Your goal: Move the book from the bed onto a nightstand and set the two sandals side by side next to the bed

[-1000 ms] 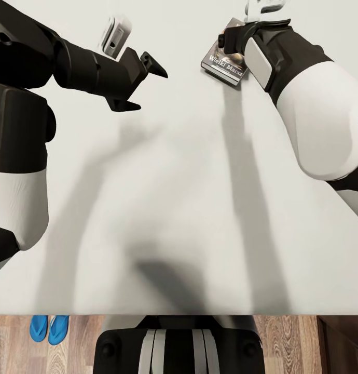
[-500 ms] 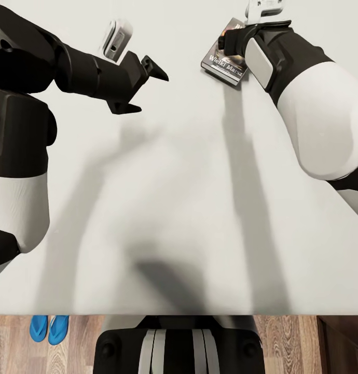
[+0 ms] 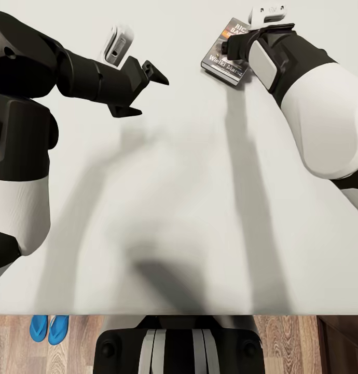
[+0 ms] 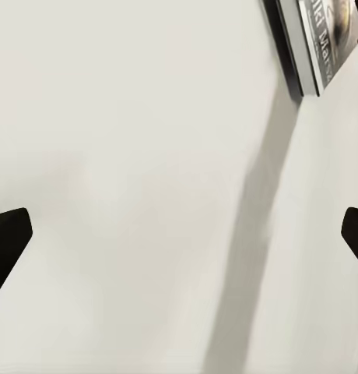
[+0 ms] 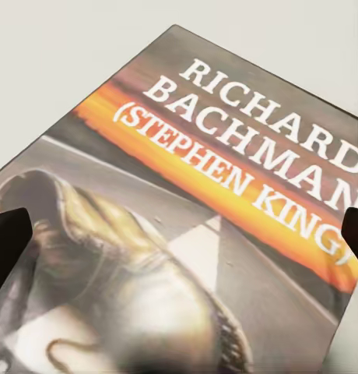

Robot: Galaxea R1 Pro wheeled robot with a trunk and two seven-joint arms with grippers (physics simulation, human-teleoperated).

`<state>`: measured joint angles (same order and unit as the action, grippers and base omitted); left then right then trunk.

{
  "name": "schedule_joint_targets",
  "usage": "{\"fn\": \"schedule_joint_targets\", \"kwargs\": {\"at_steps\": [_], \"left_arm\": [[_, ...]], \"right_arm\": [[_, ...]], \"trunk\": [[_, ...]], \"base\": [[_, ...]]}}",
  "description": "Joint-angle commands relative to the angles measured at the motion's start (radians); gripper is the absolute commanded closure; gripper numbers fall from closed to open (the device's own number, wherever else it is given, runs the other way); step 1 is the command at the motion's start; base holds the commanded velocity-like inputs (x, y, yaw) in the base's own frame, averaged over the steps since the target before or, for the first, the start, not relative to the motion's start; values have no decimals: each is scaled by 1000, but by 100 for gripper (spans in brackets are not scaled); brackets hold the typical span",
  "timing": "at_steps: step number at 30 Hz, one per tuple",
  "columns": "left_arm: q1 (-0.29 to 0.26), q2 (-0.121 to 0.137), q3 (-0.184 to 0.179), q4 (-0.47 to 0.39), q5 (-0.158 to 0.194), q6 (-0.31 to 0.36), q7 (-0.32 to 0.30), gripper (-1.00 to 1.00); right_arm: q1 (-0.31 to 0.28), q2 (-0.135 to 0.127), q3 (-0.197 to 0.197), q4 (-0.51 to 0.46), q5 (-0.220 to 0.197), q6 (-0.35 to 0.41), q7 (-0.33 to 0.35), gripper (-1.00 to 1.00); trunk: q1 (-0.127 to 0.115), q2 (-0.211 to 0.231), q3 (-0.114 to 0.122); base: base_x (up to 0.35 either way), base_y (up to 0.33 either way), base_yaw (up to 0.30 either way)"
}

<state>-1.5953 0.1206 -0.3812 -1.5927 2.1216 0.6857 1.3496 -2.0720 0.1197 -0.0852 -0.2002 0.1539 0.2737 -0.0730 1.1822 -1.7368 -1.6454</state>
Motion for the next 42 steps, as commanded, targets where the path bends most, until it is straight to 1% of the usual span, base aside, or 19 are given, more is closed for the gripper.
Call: {"fn": "schedule_joint_targets", "kwargs": {"at_steps": [1, 12, 22, 26, 33, 42], "left_arm": [[0, 1, 0, -1, 3, 9, 6, -100], [1, 1, 1, -2, 3, 9, 8, -100], [11, 1, 2, -1, 2, 9, 8, -100], [14, 2, 2, -1, 2, 10, 8, -100], [17, 2, 2, -1, 1, 11, 8, -100], [19, 2, 5, -1, 3, 11, 8, -100]], "right_arm": [[0, 0, -8, -1, 10, 6, -1, -100], [1, -9, -8, -1, 9, 8, -1, -100], [-2, -12, -8, -5, 9, 7, -1, -100], [-19, -14, -8, -8, 8, 7, 0, -100], [-72, -16, -8, -11, 7, 7, 1, -100], [-107, -18, -8, -13, 7, 7, 3, -100]], "trunk": [[0, 0, 0], [0, 0, 0], [0, 0, 0], [0, 0, 0], [0, 0, 0], [0, 0, 0]], "base": [[-56, 0, 0], [-185, -18, 0], [-33, -3, 0], [-6, -1, 0], [-2, 0, 0], [0, 0, 0]]}}
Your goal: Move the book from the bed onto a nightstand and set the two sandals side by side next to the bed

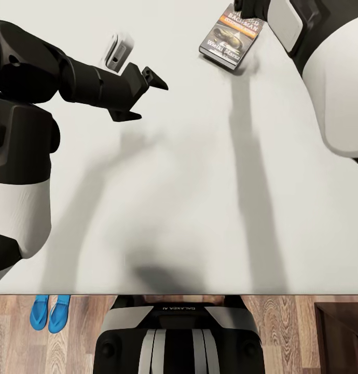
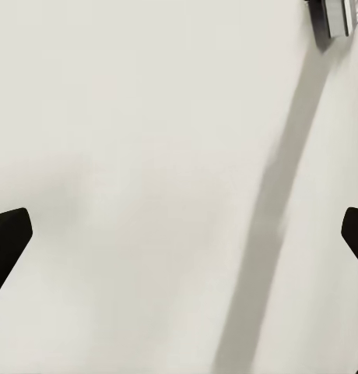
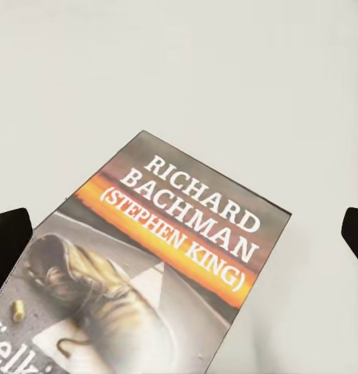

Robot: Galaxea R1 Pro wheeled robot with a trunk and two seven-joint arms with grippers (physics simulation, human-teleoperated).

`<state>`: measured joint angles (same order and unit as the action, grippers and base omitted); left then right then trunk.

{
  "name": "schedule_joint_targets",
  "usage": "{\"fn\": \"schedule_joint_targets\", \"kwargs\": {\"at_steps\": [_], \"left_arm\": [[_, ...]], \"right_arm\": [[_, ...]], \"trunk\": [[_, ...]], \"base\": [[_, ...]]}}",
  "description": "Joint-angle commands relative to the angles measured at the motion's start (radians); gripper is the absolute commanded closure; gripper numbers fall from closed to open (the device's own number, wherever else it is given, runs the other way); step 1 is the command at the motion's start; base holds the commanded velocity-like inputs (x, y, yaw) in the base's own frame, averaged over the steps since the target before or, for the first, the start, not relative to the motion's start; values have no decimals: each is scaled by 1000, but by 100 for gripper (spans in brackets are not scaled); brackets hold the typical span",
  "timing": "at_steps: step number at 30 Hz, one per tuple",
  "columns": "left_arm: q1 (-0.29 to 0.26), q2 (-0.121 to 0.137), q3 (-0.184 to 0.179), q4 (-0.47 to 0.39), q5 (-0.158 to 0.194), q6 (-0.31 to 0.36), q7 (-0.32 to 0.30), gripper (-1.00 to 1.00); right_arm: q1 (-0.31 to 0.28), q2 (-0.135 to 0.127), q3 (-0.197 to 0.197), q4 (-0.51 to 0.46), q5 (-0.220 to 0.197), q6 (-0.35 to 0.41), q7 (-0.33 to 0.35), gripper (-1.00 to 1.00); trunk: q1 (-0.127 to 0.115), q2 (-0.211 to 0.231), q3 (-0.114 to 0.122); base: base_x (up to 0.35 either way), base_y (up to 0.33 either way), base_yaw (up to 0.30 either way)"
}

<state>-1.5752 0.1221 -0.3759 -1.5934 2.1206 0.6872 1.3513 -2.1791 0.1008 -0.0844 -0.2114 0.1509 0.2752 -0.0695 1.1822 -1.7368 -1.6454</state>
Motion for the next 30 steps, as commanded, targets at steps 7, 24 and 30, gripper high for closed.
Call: {"fn": "schedule_joint_targets", "kwargs": {"at_steps": [7, 24, 30], "left_arm": [[0, 1, 2, 0, 3, 9, 6, -100], [0, 1, 0, -1, 2, 9, 6, -100], [0, 1, 0, -1, 2, 9, 6, -100]], "right_arm": [[-4, 1, -9, -1, 10, 5, 0, -100], [4, 10, 1, -1, 15, -1, 0, -100], [4, 13, 3, -2, 17, 5, 0, -100]], "trunk": [[0, 0, 0], [0, 0, 0], [0, 0, 0]], "base": [[108, 0, 0], [60, 0, 0], [3, 0, 0]]}}
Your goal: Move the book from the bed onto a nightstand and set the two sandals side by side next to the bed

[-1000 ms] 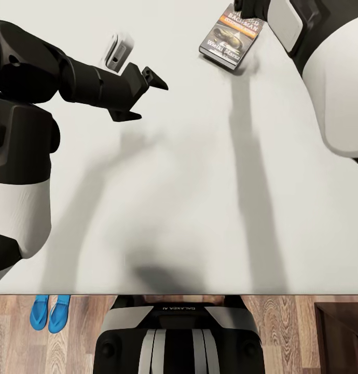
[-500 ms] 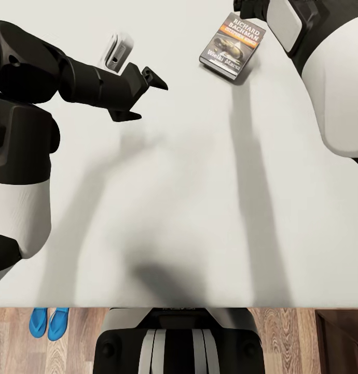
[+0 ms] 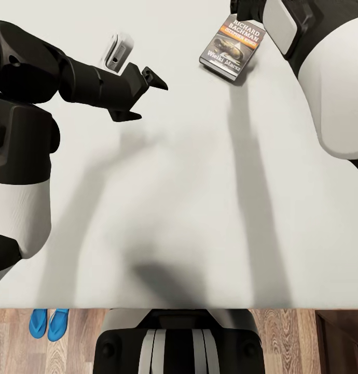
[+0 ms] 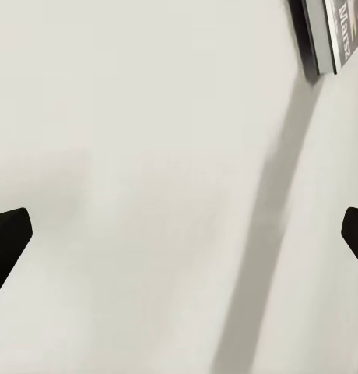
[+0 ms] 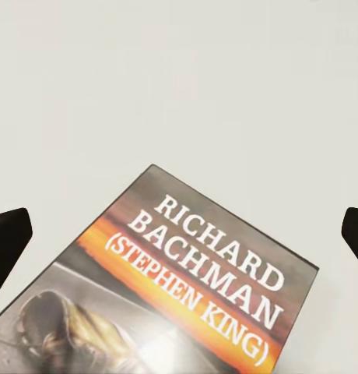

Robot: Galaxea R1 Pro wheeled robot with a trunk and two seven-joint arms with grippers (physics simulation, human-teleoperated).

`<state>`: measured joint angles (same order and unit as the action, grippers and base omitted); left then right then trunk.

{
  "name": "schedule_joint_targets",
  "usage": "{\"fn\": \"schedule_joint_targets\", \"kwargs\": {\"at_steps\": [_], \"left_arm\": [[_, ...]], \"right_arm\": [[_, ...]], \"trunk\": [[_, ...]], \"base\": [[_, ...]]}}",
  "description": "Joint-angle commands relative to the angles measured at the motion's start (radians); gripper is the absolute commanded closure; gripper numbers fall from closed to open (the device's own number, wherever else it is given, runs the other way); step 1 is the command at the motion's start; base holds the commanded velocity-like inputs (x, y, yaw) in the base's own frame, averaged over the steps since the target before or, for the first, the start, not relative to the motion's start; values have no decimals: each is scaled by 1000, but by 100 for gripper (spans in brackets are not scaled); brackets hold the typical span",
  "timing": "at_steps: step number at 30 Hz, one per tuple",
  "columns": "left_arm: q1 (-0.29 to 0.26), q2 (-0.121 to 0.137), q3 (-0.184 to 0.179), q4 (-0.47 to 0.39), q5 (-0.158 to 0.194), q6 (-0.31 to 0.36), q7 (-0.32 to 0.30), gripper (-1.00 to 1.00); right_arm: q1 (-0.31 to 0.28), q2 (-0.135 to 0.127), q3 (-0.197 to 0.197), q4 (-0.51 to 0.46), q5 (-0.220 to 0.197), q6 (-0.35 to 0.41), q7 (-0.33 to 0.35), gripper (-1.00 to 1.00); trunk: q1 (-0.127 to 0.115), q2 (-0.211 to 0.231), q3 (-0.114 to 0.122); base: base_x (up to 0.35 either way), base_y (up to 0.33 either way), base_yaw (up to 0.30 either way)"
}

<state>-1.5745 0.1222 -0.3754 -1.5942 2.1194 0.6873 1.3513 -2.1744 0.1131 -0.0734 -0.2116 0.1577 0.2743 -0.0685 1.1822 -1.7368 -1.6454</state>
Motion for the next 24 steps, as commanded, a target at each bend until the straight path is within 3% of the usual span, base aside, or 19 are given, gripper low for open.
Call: {"fn": "schedule_joint_targets", "kwargs": {"at_steps": [1, 18, 24], "left_arm": [[-1, 1, 0, 0, 4, 9, 6, -100], [-1, 1, 0, 0, 4, 9, 6, -100], [2, 2, 0, 0, 4, 9, 6, -100]], "right_arm": [[0, 1, -7, -2, 10, 6, -1, -100], [3, 1, -9, 0, 10, -6, 4, -100], [5, -1, -9, 0, 10, -9, 55, -100]], "trunk": [[0, 0, 0], [0, 0, 0], [0, 0, 0]], "base": [[1, 0, 0], [0, 0, 0], [6, 0, 0]]}}
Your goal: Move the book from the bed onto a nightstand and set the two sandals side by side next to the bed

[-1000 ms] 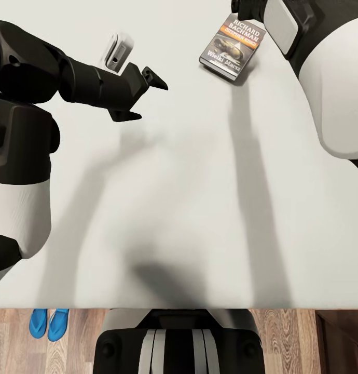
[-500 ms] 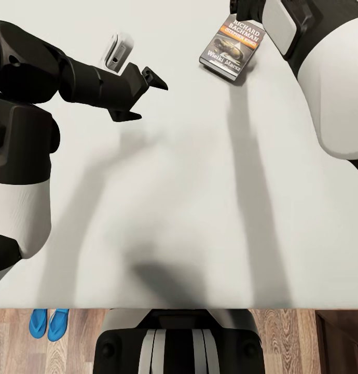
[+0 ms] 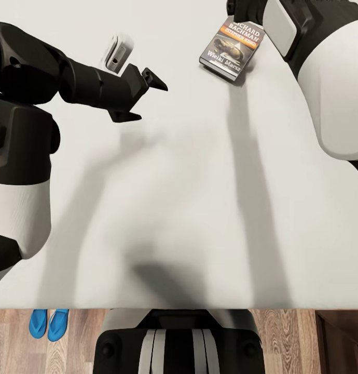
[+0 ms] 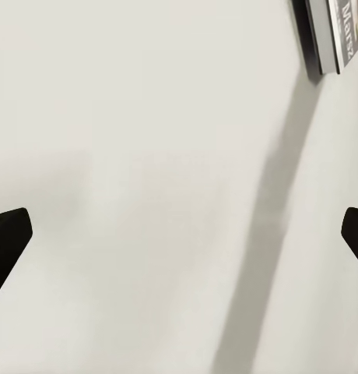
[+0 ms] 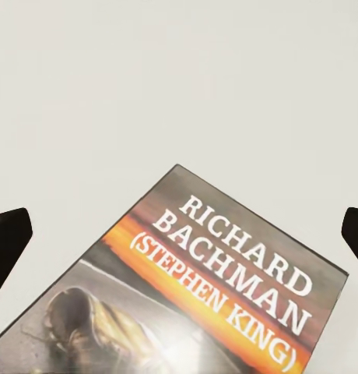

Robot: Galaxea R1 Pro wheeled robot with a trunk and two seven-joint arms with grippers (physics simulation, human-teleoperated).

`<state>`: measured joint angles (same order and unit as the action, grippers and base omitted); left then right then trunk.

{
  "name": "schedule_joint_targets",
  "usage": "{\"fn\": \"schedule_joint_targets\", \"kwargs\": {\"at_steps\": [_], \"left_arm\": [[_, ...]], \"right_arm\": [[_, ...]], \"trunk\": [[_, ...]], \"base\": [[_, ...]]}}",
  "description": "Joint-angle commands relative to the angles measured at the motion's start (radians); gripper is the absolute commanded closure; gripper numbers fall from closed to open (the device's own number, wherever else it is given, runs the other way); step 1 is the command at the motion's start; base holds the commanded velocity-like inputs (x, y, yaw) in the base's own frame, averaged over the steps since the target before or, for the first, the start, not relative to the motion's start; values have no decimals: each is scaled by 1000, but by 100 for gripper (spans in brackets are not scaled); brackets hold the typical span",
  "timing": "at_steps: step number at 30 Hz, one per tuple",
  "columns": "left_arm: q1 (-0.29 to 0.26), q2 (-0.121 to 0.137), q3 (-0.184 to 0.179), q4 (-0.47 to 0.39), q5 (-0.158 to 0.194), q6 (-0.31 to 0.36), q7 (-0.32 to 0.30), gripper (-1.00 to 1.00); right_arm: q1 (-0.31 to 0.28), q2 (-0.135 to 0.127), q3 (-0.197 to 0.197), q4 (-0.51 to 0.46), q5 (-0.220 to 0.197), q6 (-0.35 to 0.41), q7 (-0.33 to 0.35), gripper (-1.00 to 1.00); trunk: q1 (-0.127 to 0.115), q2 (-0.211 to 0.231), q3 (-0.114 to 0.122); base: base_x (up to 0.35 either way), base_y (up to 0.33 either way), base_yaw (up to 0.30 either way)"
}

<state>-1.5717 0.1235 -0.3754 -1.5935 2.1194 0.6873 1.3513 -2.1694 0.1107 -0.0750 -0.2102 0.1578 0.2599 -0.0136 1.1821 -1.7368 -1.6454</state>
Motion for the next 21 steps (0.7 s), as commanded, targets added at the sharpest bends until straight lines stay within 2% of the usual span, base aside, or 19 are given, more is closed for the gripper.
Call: {"fn": "schedule_joint_targets", "kwargs": {"at_steps": [1, 13, 21], "left_arm": [[0, 1, 0, -1, 4, 9, 6, -100], [8, -1, 1, -1, 4, 9, 6, -100], [8, -1, 1, -2, 4, 9, 6, -100]], "right_arm": [[0, 1, -8, -2, 10, 5, 7, -100], [4, -1, -8, -1, 12, 3, 33, -100], [27, -2, -8, 1, 13, 2, 36, -100]], "trunk": [[0, 0, 0], [0, 0, 0], [0, 0, 0]], "base": [[63, 0, 0], [51, 0, 0], [6, 0, 0]]}}
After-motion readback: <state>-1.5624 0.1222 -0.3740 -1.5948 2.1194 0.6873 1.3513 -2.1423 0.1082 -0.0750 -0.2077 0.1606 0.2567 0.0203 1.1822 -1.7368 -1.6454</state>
